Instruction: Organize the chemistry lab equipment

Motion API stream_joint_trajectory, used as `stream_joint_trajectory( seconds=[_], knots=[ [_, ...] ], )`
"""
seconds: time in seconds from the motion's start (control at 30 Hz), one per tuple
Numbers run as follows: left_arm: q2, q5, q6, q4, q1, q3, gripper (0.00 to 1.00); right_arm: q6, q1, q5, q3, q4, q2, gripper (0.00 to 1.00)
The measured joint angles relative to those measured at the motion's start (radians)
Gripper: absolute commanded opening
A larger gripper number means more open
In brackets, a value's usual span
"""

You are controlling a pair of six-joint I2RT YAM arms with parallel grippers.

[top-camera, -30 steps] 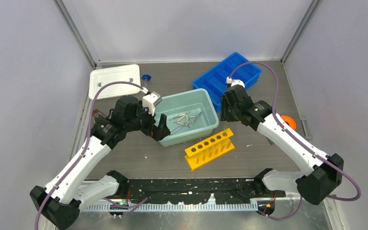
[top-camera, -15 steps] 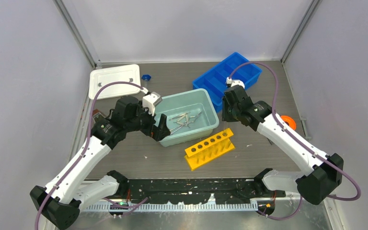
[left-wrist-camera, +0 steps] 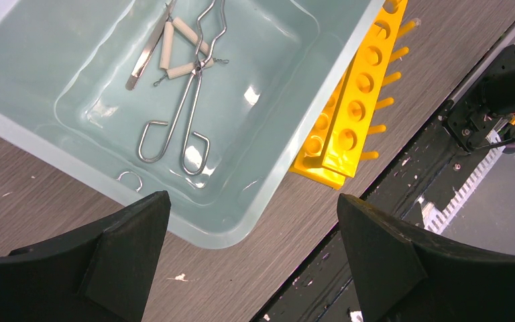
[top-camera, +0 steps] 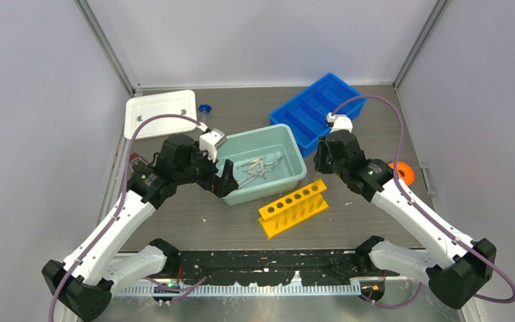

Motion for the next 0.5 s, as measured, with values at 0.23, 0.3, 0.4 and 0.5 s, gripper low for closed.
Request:
stream_joint_trajectory(
  seconds=[0.23,0.3,0.4,0.5],
  knots=[
    [0.0,0.0,0.0,0.0,0.0,0.0,1.0,-0.03,0.0,0.004,-0.115,0.131,-0.069,0.25],
    [0.0,-0.001,0.0,0.0,0.0,0.0,1.0,-0.039,0.0,0.003,-0.162,0.182,-0.098,0.24],
    [0.001,0.0,0.0,0.0,0.0,0.0,1.0,-0.053,0.0,0.002,-0.219,0.252,-0.142,0.24],
    [0.004,-0.001,0.0,0.0,0.0,0.0,1.0,-0.068,0.0,0.002,-0.274,0.324,-0.181,0.24]
  ],
)
